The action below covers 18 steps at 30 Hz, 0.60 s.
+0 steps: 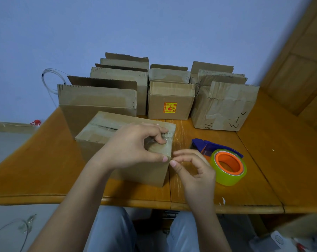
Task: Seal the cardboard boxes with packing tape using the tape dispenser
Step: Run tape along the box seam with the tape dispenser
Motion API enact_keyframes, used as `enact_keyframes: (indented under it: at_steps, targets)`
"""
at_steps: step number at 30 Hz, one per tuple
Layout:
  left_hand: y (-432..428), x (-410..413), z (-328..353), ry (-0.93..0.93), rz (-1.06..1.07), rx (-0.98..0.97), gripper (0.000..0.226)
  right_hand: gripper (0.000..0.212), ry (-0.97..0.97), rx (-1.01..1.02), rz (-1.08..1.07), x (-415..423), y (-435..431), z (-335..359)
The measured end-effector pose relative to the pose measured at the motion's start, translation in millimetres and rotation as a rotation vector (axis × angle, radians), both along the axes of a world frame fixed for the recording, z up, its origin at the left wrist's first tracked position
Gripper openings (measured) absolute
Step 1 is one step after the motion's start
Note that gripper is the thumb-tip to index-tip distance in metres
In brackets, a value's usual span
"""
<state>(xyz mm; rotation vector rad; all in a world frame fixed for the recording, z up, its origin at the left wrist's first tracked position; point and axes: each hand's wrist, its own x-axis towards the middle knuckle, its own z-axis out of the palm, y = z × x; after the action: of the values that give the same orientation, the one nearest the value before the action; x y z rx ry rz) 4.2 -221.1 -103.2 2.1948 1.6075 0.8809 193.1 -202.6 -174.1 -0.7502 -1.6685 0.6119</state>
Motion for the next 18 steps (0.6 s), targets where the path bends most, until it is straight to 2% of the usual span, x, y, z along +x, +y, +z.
enact_keyframes:
  at_steps: [10, 14, 18]
  targets:
    - [1, 0, -2, -0.012, 0.002, 0.013, 0.054, 0.011, 0.082, 0.21, -0.293, -32, -20, -23]
    - [2, 0, -1, -0.017, -0.005, 0.01, 0.054, 0.012, -0.029, 0.308, -0.389, -37, -26, -29]
    - [4, 1, 0, -0.02, -0.003, -0.005, 0.057, 0.031, -0.184, 0.313, -0.386, -42, -37, -40]
